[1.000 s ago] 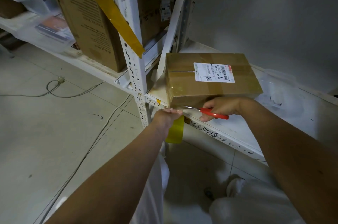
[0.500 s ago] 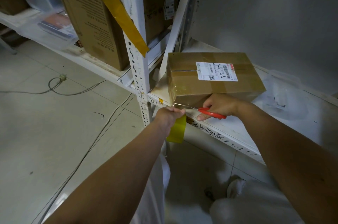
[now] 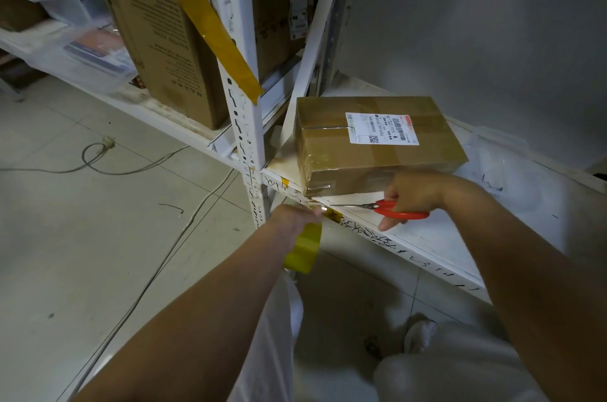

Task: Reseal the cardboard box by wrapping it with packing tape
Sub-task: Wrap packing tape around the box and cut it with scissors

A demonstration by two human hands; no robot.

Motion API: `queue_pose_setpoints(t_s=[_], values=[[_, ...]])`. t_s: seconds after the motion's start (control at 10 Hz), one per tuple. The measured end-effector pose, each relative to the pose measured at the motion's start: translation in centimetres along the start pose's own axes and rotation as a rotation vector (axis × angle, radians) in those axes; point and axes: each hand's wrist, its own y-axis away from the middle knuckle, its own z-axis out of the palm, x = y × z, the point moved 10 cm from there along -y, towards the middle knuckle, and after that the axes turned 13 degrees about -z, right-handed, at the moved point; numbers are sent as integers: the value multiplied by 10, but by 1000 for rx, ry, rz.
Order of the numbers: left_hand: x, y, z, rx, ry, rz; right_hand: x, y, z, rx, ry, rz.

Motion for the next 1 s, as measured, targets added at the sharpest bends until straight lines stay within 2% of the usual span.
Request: queue_pose_setpoints(t_s=[0.1, 0.2, 0.3, 0.5, 0.8, 1.0], values=[[-13, -3, 5, 2, -48, -77, -27, 34, -21, 56, -300, -108], [-20, -2, 7, 22, -20, -108, -37, 45, -78, 526, -269, -134], [-25, 0, 15, 14, -45, -106, -56, 40, -100, 813, 180, -49], [-24, 4, 14, 9, -29, -120, -64, -12, -66, 744, 268, -54], [-32, -8, 10, 23, -45, -95, -68, -20, -53, 938, 437, -16], [-37, -12, 14, -7, -65, -83, -69, -19, -48, 1036, 398, 29]])
